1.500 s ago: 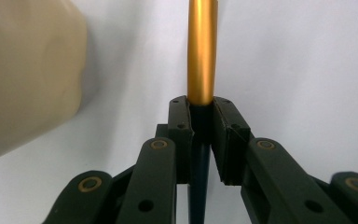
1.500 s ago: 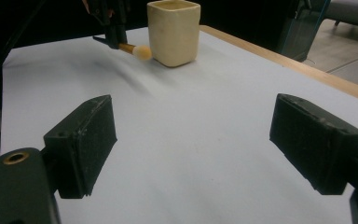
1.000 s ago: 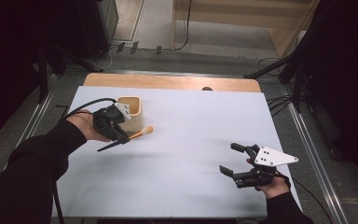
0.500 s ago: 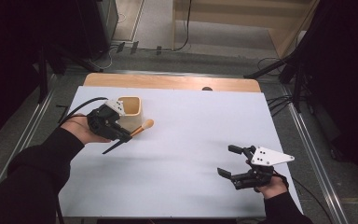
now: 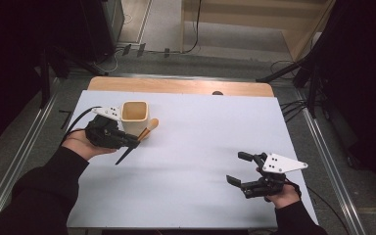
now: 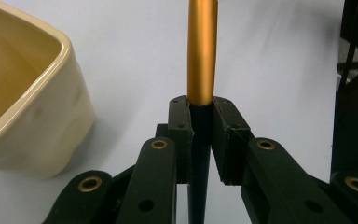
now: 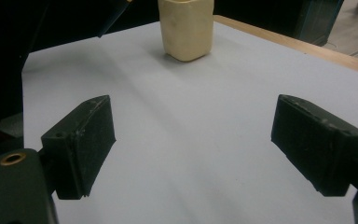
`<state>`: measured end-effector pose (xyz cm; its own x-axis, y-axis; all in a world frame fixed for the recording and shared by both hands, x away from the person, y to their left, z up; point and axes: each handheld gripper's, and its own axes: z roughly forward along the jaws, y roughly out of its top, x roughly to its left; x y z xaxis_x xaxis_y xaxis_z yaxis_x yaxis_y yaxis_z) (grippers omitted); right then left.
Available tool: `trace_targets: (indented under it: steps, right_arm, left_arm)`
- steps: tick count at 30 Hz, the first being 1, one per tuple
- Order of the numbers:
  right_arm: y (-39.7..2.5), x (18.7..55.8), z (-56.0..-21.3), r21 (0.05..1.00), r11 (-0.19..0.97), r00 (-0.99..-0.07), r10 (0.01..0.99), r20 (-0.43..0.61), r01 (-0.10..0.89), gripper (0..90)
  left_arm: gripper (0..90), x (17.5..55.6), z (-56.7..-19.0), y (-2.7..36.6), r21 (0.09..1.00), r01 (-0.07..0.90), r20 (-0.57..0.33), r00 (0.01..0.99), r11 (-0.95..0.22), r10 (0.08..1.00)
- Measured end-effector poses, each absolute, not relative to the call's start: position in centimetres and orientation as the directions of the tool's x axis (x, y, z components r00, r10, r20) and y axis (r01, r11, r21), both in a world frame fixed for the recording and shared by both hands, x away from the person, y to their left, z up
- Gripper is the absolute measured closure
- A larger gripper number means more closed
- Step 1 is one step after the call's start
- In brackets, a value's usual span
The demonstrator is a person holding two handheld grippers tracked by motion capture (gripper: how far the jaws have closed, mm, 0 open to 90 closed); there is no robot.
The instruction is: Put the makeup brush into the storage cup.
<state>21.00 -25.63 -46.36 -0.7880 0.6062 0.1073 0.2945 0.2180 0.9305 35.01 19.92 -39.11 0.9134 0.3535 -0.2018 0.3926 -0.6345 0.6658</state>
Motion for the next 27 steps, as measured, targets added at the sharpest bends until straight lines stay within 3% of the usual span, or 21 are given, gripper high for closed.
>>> trace_targets:
  steps: [7,12,27]
  right_arm:
    - [-23.9,21.8,-45.8,0.930,0.189,-0.769,0.625,0.133,0.314,14.0]
    - [-22.5,22.6,-45.3,0.936,0.189,-0.828,0.539,0.154,0.297,13.9]
    - [-18.9,24.8,-44.9,0.946,0.157,-0.859,0.479,0.178,0.284,13.9]
  left_arm:
    - [79.3,33.9,-40.0,20.1,0.752,0.404,-0.229,0.901,-0.521,0.368]
    - [79.3,32.7,-40.5,19.5,0.815,0.373,-0.217,0.906,-0.444,0.363]
    - [79.3,30.8,-41.7,17.8,0.867,0.320,-0.205,0.928,-0.382,0.311]
